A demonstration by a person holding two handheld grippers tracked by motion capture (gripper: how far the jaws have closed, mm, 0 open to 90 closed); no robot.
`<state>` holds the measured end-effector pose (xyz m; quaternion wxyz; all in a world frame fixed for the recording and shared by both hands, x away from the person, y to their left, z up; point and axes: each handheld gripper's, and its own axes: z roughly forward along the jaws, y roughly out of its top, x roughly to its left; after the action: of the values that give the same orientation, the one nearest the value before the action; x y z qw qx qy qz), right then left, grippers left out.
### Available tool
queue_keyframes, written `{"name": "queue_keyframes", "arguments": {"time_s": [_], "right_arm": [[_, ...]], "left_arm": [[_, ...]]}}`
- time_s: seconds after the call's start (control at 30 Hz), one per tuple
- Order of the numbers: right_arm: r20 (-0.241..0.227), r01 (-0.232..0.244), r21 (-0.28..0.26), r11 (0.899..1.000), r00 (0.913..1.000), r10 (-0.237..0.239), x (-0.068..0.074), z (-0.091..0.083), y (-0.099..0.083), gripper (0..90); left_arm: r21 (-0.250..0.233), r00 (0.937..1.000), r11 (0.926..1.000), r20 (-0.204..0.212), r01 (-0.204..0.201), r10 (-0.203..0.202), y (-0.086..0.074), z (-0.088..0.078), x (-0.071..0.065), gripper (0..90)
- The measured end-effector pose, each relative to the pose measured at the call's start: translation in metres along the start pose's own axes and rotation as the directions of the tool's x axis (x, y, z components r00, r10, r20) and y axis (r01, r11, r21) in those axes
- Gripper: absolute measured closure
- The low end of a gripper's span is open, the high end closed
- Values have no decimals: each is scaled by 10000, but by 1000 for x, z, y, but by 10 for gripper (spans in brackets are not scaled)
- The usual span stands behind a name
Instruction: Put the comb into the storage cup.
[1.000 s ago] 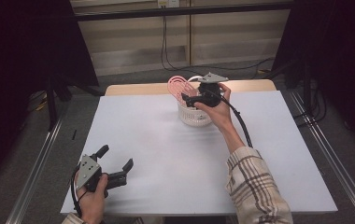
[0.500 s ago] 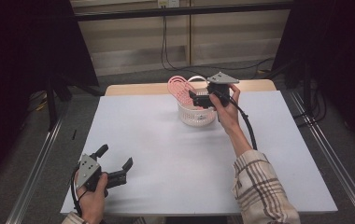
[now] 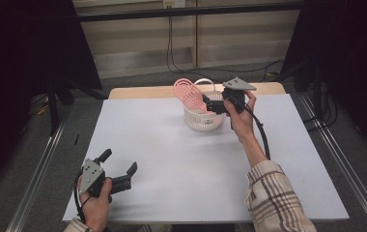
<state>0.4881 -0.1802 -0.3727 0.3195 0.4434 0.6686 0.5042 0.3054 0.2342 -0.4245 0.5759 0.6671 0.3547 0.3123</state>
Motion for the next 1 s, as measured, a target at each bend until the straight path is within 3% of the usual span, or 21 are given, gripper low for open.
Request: {"name": "queue_keyframes", "arguments": {"time_s": [0.23,0.53,0.73,0.8,0.87,1.0], "right_arm": [[155,68,-316,9995,9999,-63,-2,-12,-3,32],[354,20,-825,9966,9994,9,-1,-29,-8,31],[409,80,-1080,9941,9992,-36,-3,-45,-9,22],[603,180,-1077,9940,9981,-115,-3,-49,-10,15],[1133,349,-1067,9937,9933,-228,-4,-53,-13,10],[1280,359,-1120,9931,9915,-214,-6,-59,-22,6]], "left_arm": [[-74,10000,10000,-34,62,-62,0,-6,-1,10],[-184,9990,9998,-437,39,-47,1,-13,0,10],[-223,9991,9998,-426,16,-25,1,-13,0,10],[-211,9992,9998,-390,18,-26,1,-12,0,10],[-220,9993,9997,-364,41,-49,1,-12,0,10],[-222,9994,9998,-355,10,-18,1,-13,0,9]]}}
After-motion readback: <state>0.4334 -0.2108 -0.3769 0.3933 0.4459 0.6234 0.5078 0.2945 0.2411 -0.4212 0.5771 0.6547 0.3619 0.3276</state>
